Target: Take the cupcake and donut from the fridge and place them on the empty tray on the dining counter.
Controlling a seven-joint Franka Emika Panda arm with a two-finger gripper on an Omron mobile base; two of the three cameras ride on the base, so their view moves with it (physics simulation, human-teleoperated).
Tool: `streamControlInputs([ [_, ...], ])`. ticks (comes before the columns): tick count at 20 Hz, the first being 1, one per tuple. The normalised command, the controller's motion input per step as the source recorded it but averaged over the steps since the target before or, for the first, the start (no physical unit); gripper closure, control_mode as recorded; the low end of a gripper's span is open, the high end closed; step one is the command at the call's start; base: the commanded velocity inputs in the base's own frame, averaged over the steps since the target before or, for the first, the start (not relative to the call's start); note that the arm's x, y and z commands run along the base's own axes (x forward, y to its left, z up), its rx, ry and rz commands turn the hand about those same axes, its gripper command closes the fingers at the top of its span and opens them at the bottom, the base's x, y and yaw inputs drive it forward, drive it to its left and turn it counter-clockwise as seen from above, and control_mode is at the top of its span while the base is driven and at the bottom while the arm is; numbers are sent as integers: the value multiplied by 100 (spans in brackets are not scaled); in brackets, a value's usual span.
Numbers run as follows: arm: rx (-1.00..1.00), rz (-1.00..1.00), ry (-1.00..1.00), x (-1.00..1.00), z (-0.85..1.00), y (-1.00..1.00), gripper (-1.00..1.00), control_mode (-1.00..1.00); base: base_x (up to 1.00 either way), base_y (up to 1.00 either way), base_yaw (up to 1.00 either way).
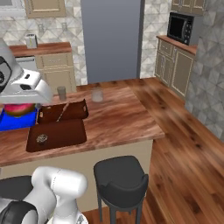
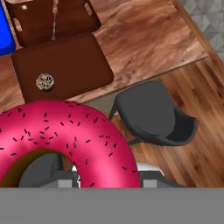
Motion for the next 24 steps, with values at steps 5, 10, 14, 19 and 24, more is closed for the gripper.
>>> streamControlInputs([
  [5, 0, 0, 2, 82, -79, 5, 100, -100, 0, 0, 0],
  [10, 4, 0, -3, 60, -72, 3, 100, -100, 0, 0, 0],
  [14, 13, 0, -2, 53, -73, 1, 100, -100, 0, 0, 0],
  [19, 0, 1, -6, 60, -59, 13, 100, -100, 0, 0, 0],
  [24, -1, 0, -3, 68, -46, 12, 100, -100, 0, 0, 0],
])
